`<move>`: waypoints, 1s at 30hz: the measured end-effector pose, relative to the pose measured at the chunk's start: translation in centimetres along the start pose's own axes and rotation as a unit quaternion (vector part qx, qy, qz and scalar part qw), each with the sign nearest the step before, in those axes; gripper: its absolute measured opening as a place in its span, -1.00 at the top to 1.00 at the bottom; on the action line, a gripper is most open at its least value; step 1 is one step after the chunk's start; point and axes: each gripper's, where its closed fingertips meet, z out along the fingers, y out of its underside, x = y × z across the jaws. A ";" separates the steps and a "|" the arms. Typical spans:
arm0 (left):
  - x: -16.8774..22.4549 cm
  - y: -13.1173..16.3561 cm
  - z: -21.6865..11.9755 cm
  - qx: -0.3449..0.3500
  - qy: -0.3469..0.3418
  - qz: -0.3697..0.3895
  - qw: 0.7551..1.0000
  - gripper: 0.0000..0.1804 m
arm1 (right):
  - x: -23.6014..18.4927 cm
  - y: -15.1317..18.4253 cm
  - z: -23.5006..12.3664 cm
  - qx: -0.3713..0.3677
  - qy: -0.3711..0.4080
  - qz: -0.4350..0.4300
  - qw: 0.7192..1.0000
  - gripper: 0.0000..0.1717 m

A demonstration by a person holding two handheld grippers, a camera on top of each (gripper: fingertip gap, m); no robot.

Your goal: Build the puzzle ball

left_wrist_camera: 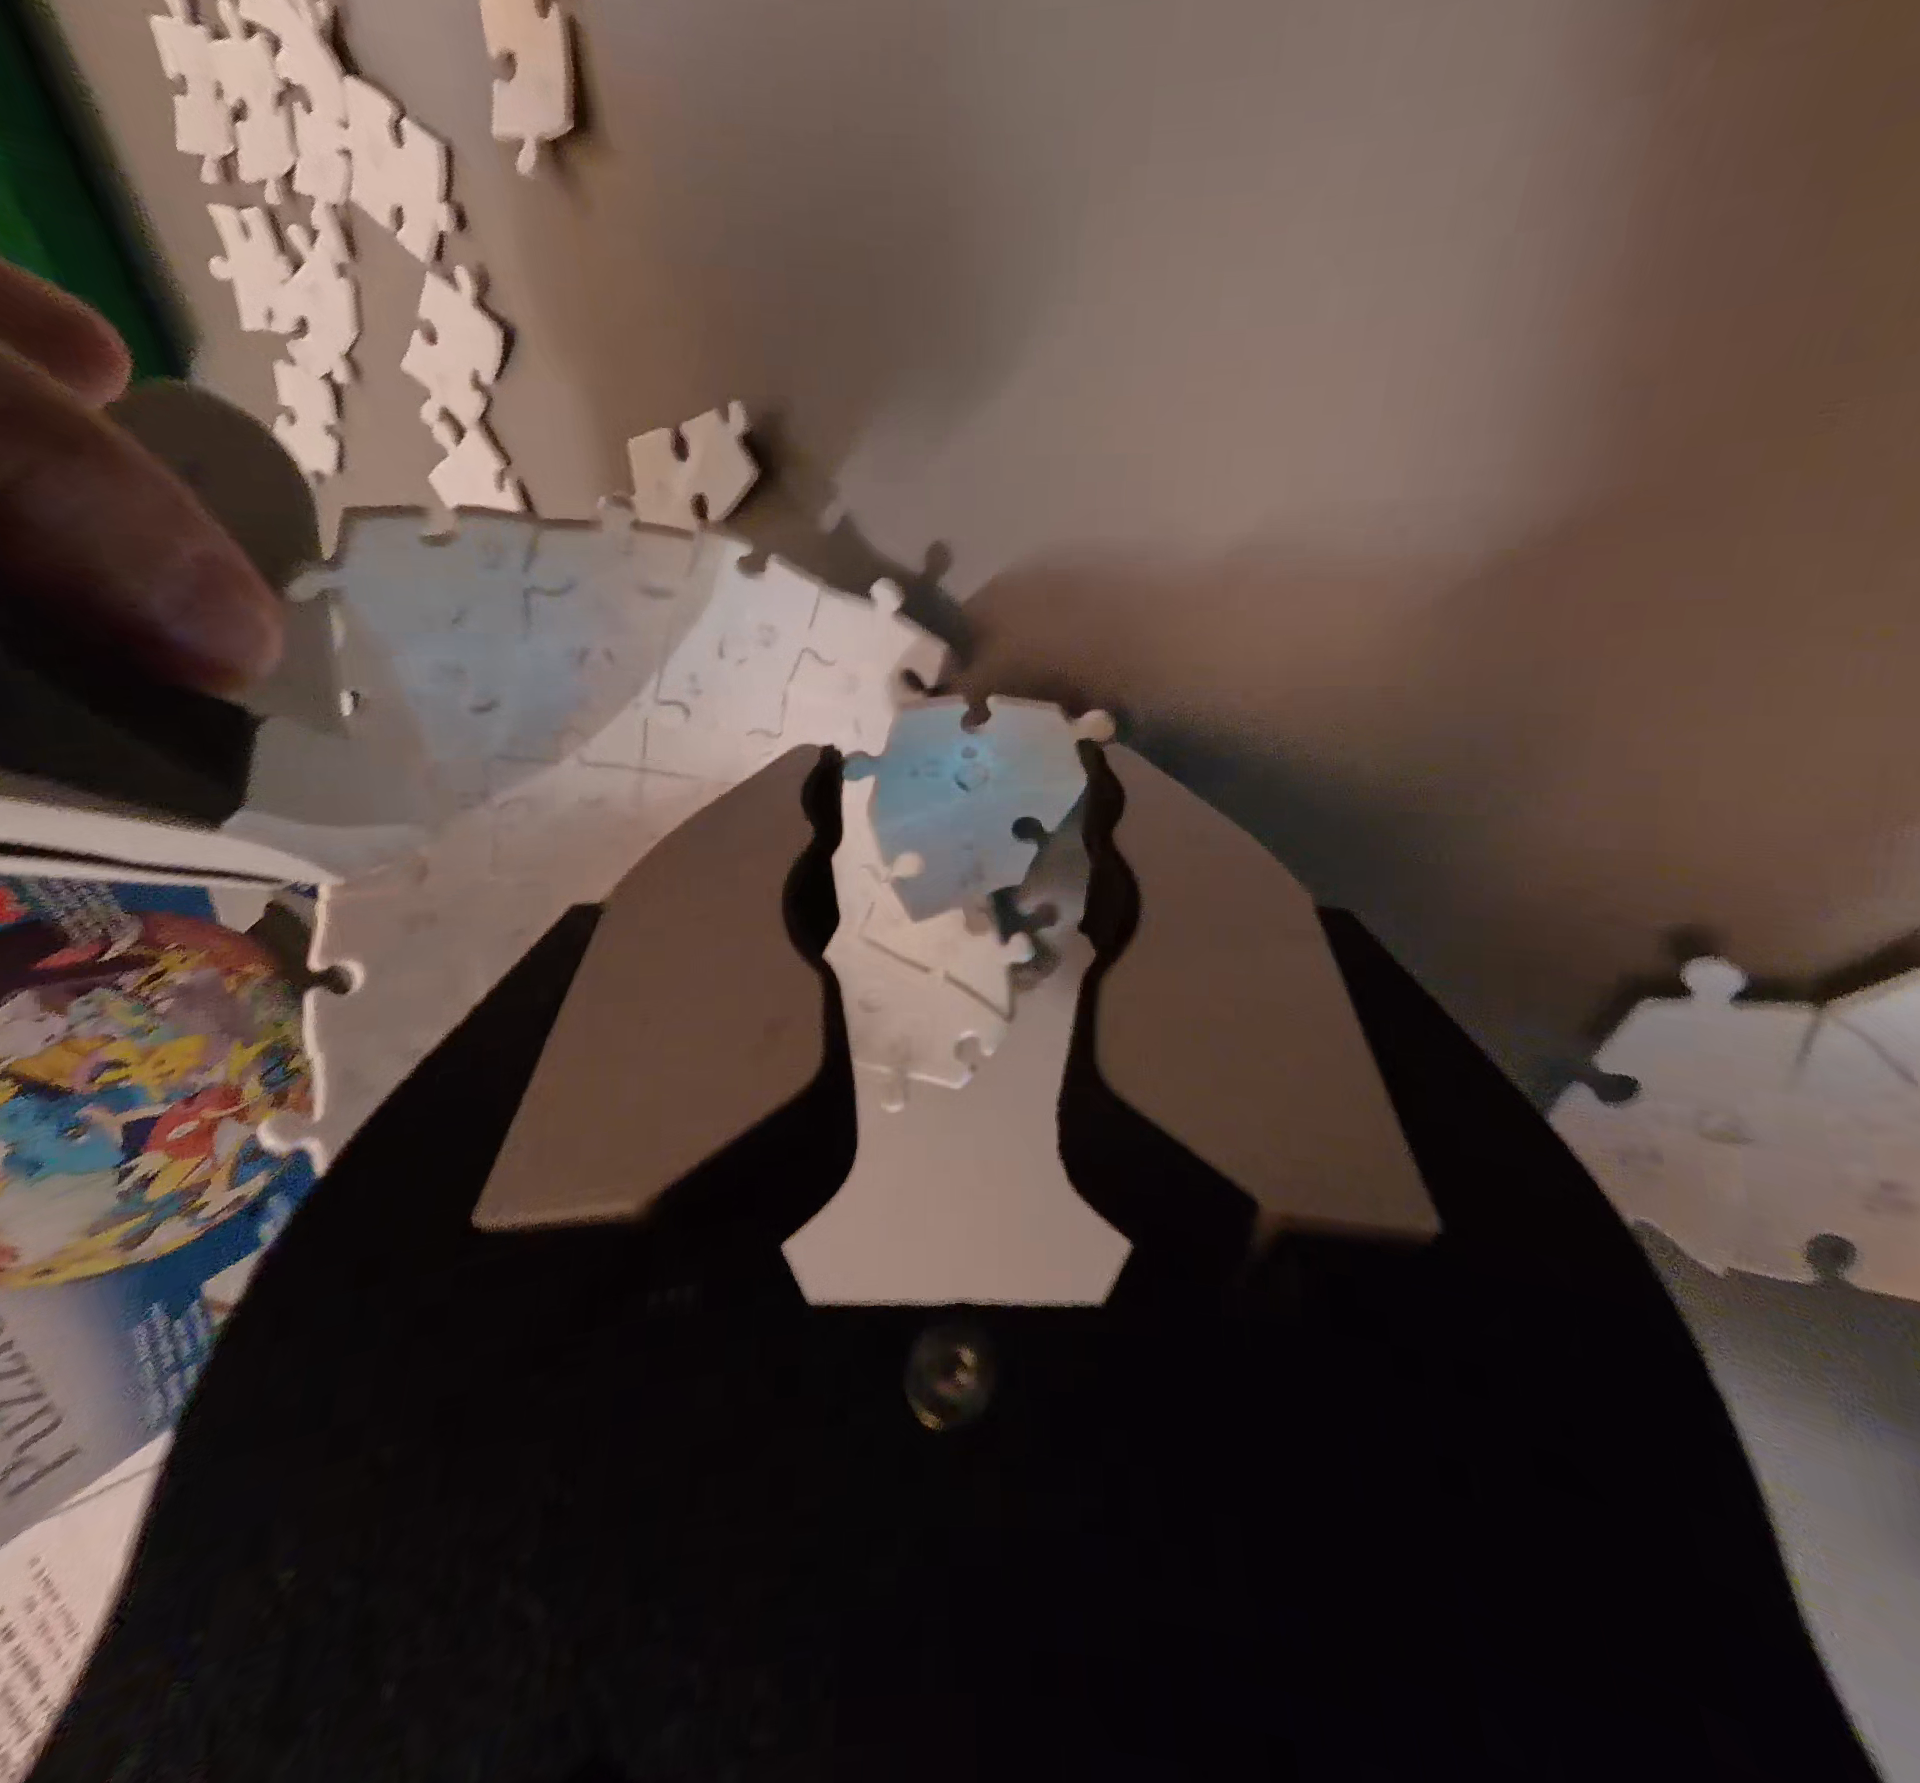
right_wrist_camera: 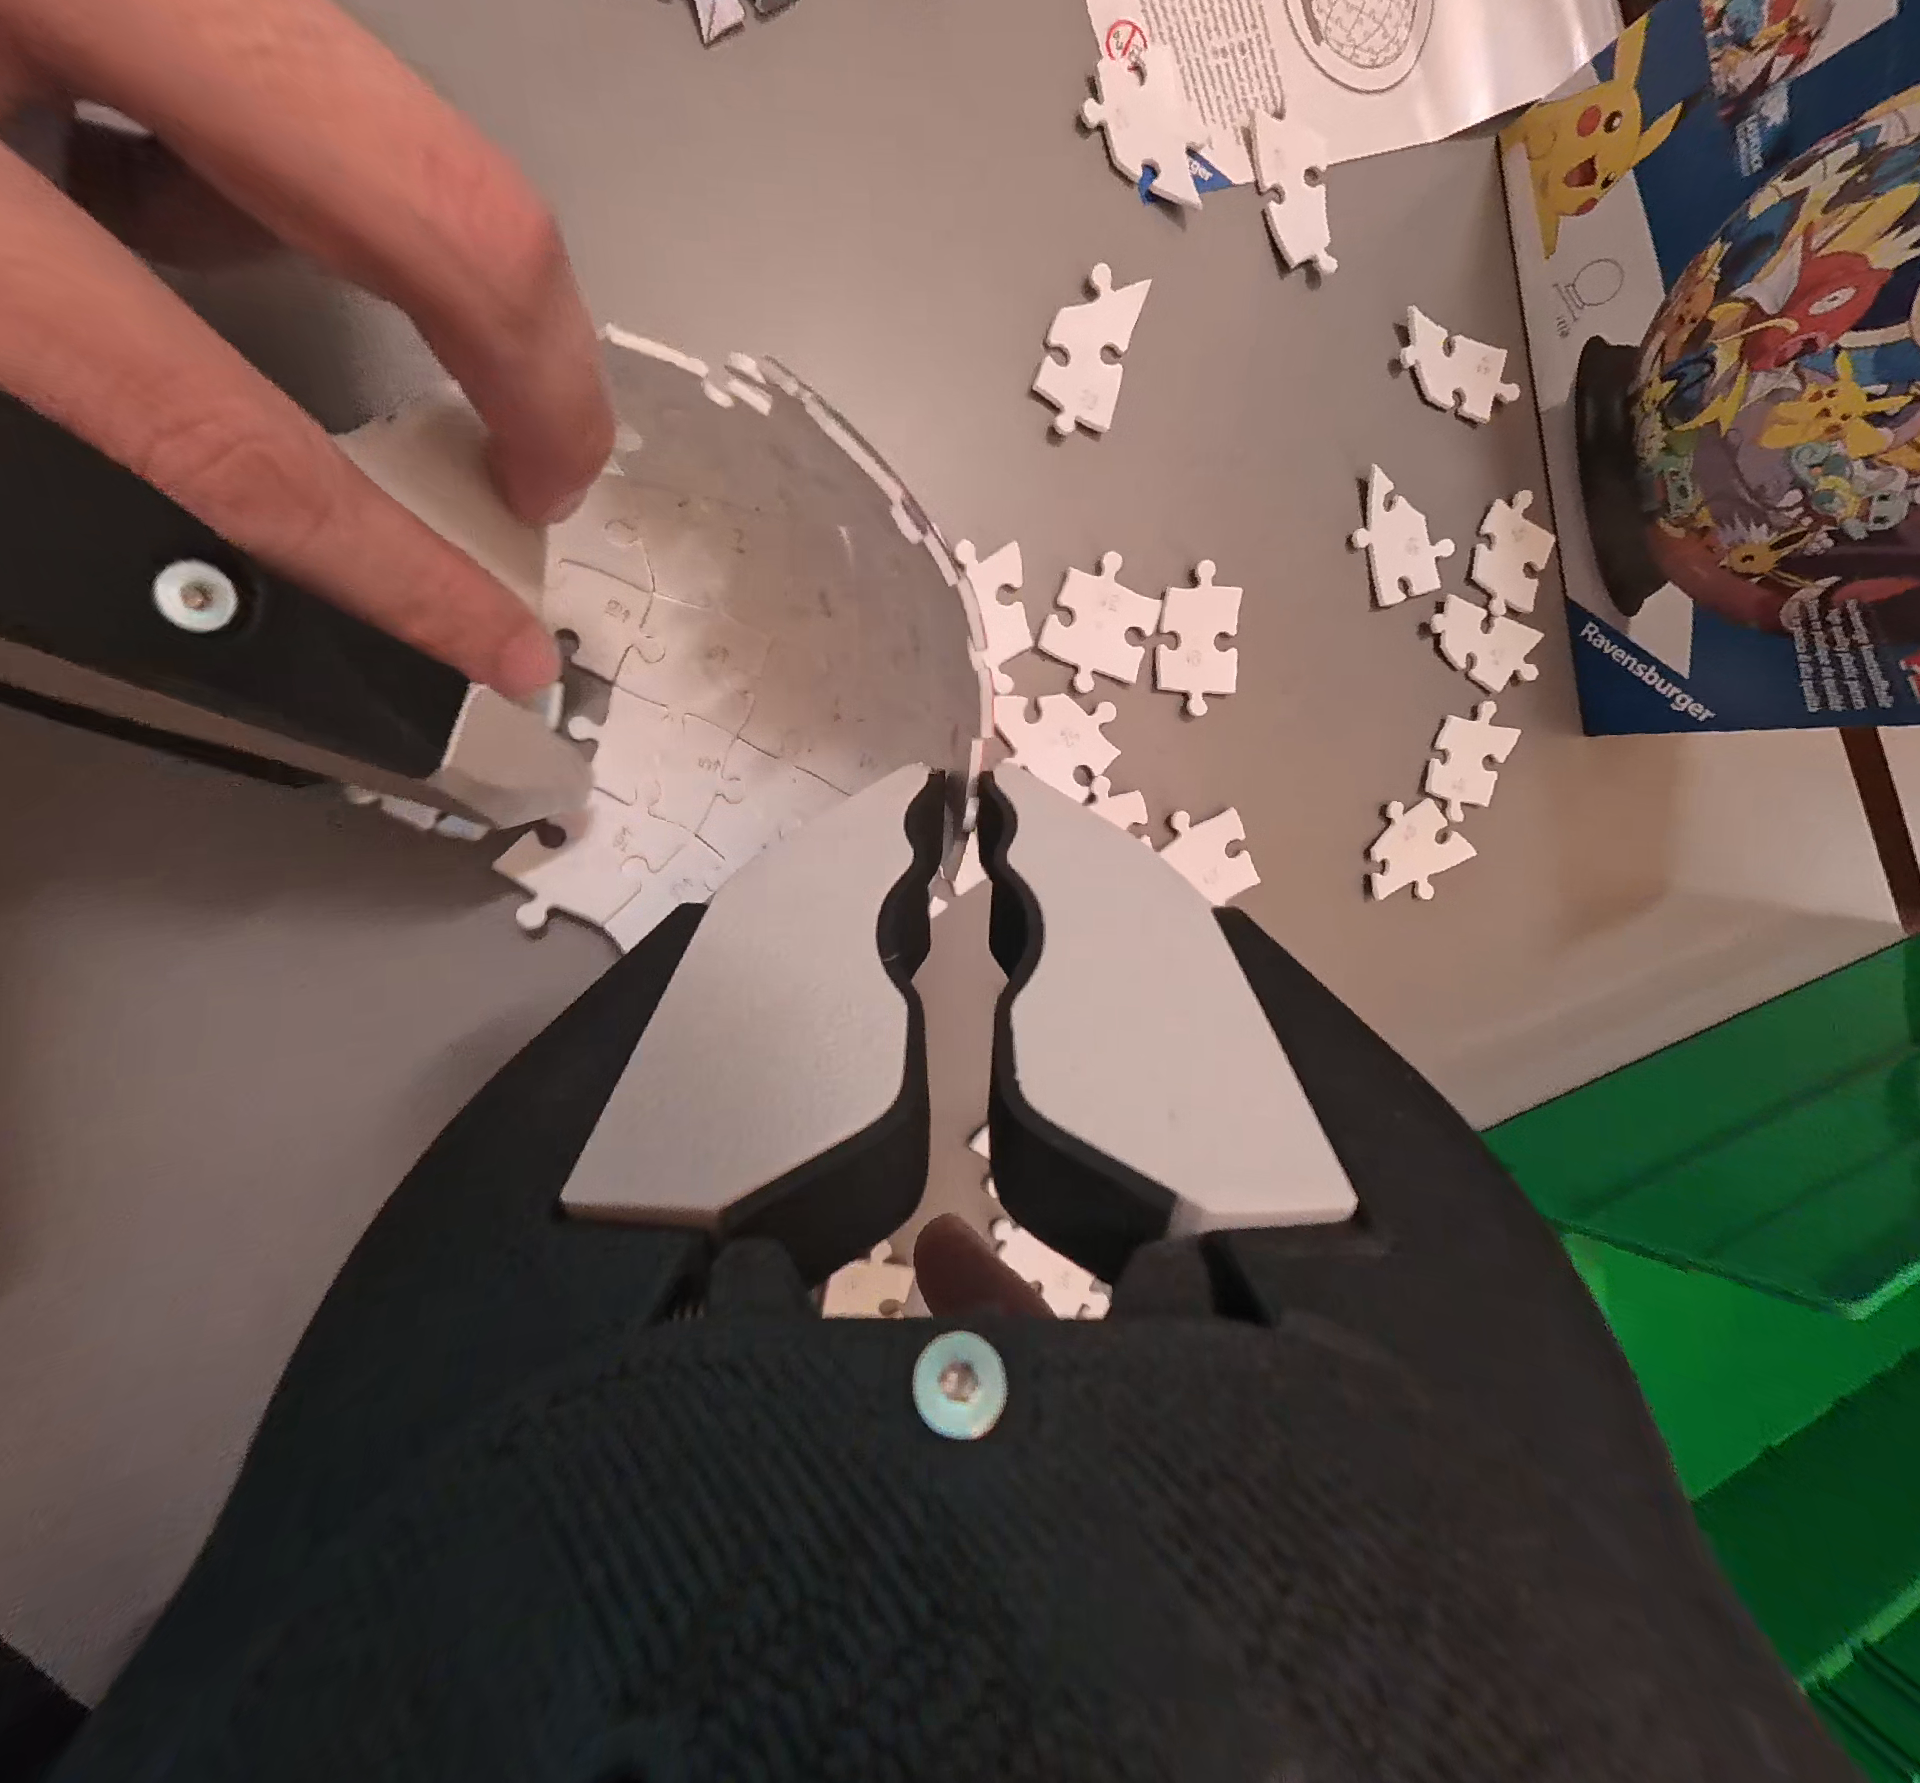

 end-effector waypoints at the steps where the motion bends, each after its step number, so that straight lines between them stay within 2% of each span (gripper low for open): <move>1: -0.2 0.2 0.0 0.001 -0.012 0.000 1.000 0.52 | -0.1 -0.1 0.0 0.001 -0.001 0.001 1.000 0.93; 8: 0.1 0.2 -1.7 0.061 -0.063 -0.088 0.992 0.48 | -0.1 0.1 0.2 -0.001 -0.002 0.008 1.000 0.93; 11: -0.6 1.5 -2.6 0.050 -0.104 -0.150 0.982 0.61 | -0.2 0.0 0.1 0.000 0.002 0.003 1.000 0.93; 13: -1.0 2.0 -2.7 0.029 -0.125 -0.209 0.969 0.72 | -0.2 0.0 0.1 -0.004 0.007 -0.001 1.000 0.93; 17: -1.4 1.1 -2.2 0.027 -0.142 -0.324 0.935 0.74 | -0.1 -0.2 0.1 -0.002 0.025 -0.013 1.000 0.93; 19: -1.5 1.2 -1.8 0.021 -0.153 -0.368 0.917 0.84 | -0.2 -0.3 0.0 0.000 0.036 -0.026 0.999 0.92; 23: -0.9 2.0 -0.7 -0.014 -0.173 -0.394 0.903 0.92 | -0.3 -0.6 -0.1 0.003 0.047 -0.051 0.998 0.92; 26: -0.1 2.9 0.0 -0.053 -0.175 -0.387 0.904 0.93 | -0.4 -1.0 -0.1 0.001 0.045 -0.065 0.997 0.92; 30: -0.2 2.9 0.1 -0.058 -0.181 -0.369 0.910 0.96 | -0.5 -1.7 -0.1 -0.001 0.047 -0.094 0.994 0.93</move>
